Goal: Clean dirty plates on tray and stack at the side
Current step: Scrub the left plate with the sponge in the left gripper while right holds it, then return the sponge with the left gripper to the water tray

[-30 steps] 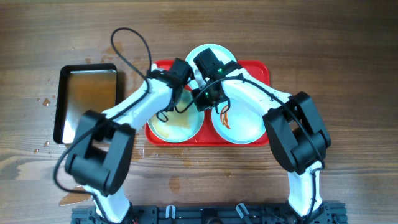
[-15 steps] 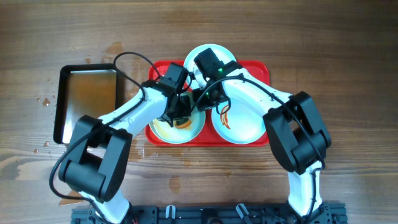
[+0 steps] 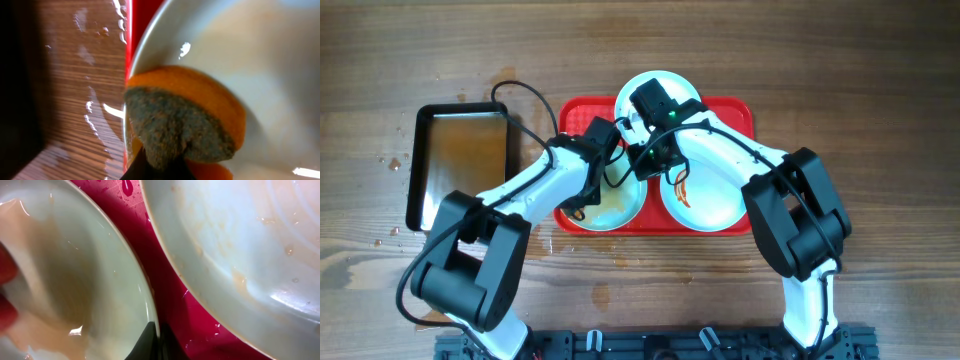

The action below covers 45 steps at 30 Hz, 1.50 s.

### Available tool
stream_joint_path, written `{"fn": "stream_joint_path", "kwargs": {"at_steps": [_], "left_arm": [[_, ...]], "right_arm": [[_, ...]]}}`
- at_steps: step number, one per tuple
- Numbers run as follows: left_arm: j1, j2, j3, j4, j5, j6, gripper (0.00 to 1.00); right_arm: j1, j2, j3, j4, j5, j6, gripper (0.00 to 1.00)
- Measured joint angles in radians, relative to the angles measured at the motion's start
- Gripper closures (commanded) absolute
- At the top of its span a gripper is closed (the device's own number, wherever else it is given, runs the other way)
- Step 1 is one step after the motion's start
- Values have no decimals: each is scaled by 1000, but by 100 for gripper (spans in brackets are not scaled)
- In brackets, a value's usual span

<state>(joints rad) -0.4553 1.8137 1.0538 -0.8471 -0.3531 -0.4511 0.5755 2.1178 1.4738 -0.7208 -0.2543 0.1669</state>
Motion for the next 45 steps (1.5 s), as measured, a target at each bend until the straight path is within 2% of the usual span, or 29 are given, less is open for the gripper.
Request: {"fn": "stream_joint_path", "kwargs": {"at_steps": [8,12,18,23,27,31,35,45], "left_arm": [[-1,5,85,-127,-198,0,96],[7,3,166,-139,-208,0,96],[96,-138,182,-115,-5,0,96],[319,-323,191,-119,203,0,96],[497,-392,199,-173,301,0,96],[614,-390,195,-199,336,0,96],[663,-390,181,-196,352,0,96],[733,-390,166,-193,359,28,96]], "right_arm": [[-1,0,0,0,0,0,96],[-2,0,0,0,0,0,96],[-3,-1,2,-28,-4,1,96],[-6,-25,2,-60,-3,2,96],[-1,-137,2,-69,25,0,96],[44,-308,15,-89,152,0,96],[112,-383,21,-107,305,0,96],[245,-394,21,-37,784,-10,96]]}}
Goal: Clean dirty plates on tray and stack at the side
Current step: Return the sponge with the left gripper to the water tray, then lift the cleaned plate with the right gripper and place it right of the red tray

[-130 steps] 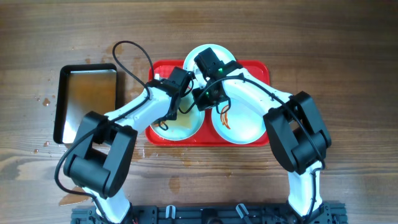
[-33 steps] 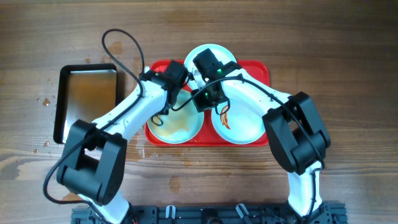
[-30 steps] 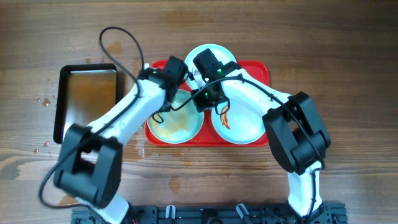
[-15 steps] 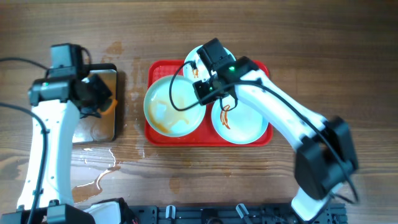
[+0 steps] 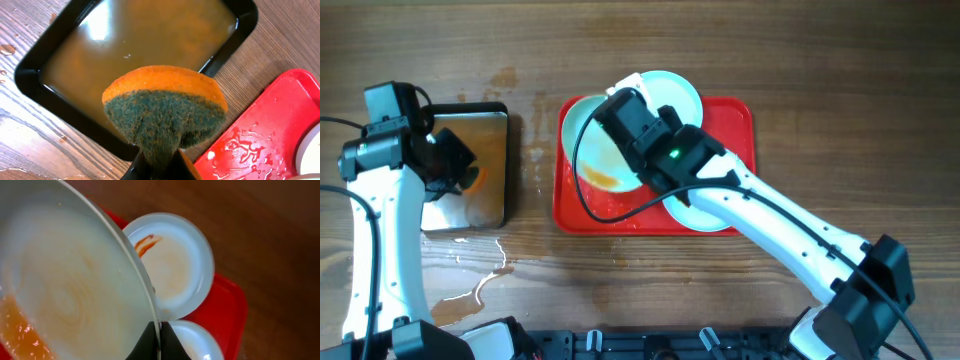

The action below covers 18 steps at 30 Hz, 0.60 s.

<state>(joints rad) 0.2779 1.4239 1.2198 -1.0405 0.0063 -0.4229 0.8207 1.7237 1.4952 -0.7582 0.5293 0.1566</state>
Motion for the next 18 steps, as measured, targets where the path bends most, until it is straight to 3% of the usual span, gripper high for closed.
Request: {"fn": "stream_joint_path", "kwargs": {"at_steps": [5,18], "left_arm": [[13,0,-2,0,0,3,96],[13,0,-3,0,0,11,96]], "right_arm": [[45,0,0,113,221,-126,96],[230,0,0,581,644,-789,96]]}}
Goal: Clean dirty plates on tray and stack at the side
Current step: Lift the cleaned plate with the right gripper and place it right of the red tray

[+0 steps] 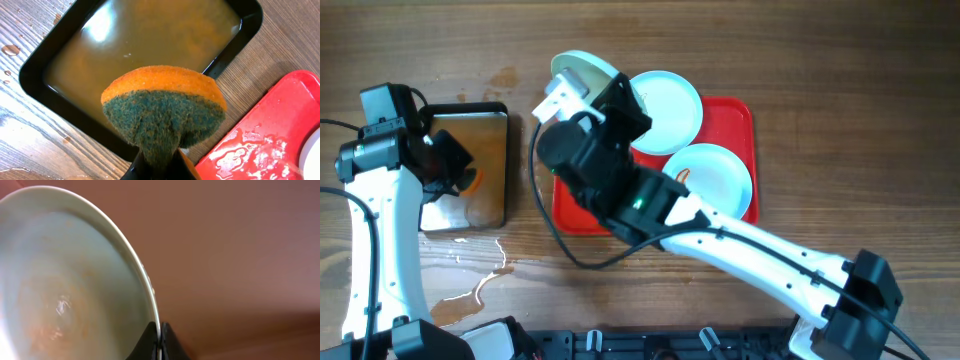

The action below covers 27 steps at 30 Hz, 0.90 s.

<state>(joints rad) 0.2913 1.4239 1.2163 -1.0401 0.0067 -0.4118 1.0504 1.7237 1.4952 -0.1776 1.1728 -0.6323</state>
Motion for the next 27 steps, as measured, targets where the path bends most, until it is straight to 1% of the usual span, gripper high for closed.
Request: {"fn": "stream_joint_path", "kwargs": {"at_steps": [3,6,8,11,13,15,17,18,19,22,24,26,27], "left_arm": [[0,0,0,0,0,0,96],[0,0,0,0,0,0,96],[0,0,0,0,0,0,96],[0,0,0,0,0,3,96],[0,0,0,0,0,3,96],[0,0,0,0,0,3,96],[0,0,0,-1,0,3,96],[0,0,0,0,0,3,96],[0,0,0,0,0,3,96],[0,0,0,0,0,3,96],[0,0,0,0,0,3,96],[0,0,0,0,0,3,96],[0,0,0,0,0,3,96]], "right_arm": [[27,0,0,19,49,-74,96],[32,0,0,18,68,-84,96],[32,0,0,-2,78,-68,96],[32,0,-4,-73,81,9,97],[31,0,-6,-148,60,126,96],[9,0,-14,-307,2,264,96],[-32,0,-15,-409,-116,438,96],[-54,0,-16,-438,-174,500,96],[-96,0,-16,-468,-279,608,96],[-212,0,-16,-504,-543,811,96],[-289,0,-16,-520,-678,905,96],[-366,-1,-16,-532,-794,964,96],[-426,-4,-16,-536,-886,995,96]]}}
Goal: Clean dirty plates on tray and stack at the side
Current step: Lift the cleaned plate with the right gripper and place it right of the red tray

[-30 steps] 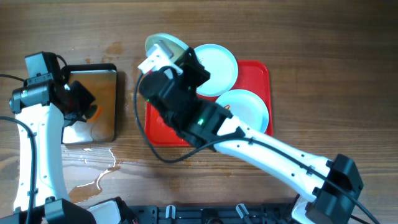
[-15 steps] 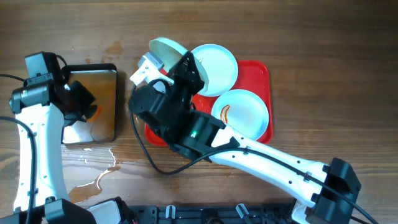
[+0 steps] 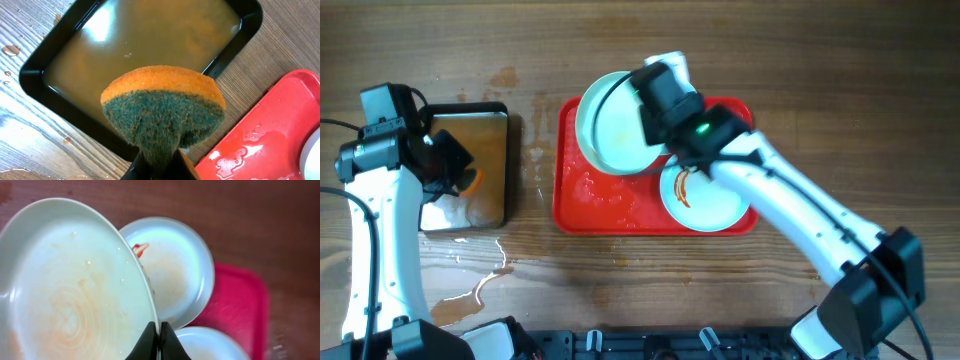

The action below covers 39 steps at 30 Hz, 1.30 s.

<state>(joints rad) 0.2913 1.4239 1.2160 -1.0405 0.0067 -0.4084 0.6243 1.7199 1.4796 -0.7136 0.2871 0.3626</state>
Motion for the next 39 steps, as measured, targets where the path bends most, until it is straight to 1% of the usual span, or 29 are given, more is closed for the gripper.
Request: {"fn": "stream_joint_path", "kwargs": {"at_steps": [3,6,12,14,16,18,20,27,28,29,30,31,32,33,35,39], "left_arm": [[0,0,0,-2,0,0,96],[0,0,0,-3,0,0,96],[0,0,0,-6,0,0,96],[0,0,0,-6,0,0,96],[0,0,0,-6,0,0,96],[0,0,0,-7,0,0,96],[0,0,0,-7,0,0,96],[0,0,0,-7,0,0,96],[0,0,0,-7,0,0,96],[0,0,0,-7,0,0,96],[0,0,0,-7,0,0,96],[0,0,0,-7,0,0,96],[0,0,0,-7,0,0,96],[0,0,0,-8,0,0,96],[0,0,0,-8,0,0,96],[0,0,0,-8,0,0,96]], "right_arm": [[-154,-16,0,-2,-204,38,96],[-381,-35,0,-30,-417,61,96],[-734,-35,0,-132,-541,63,96],[-826,-35,0,-154,-541,63,96],[-908,-31,0,-184,-502,63,96],[-959,-17,0,-198,-445,63,96],[-980,3,0,-198,-413,63,96],[-990,98,0,-173,-356,63,96],[-990,111,0,-172,-354,63,94],[-990,131,0,-170,-352,63,88],[-990,150,0,-171,-351,63,69],[-990,171,0,-173,-349,61,57],[-990,192,0,-177,-349,63,49],[-990,211,0,-185,-350,61,44],[-990,232,0,-200,-355,56,41],[-989,231,0,-231,-409,41,41]]}}
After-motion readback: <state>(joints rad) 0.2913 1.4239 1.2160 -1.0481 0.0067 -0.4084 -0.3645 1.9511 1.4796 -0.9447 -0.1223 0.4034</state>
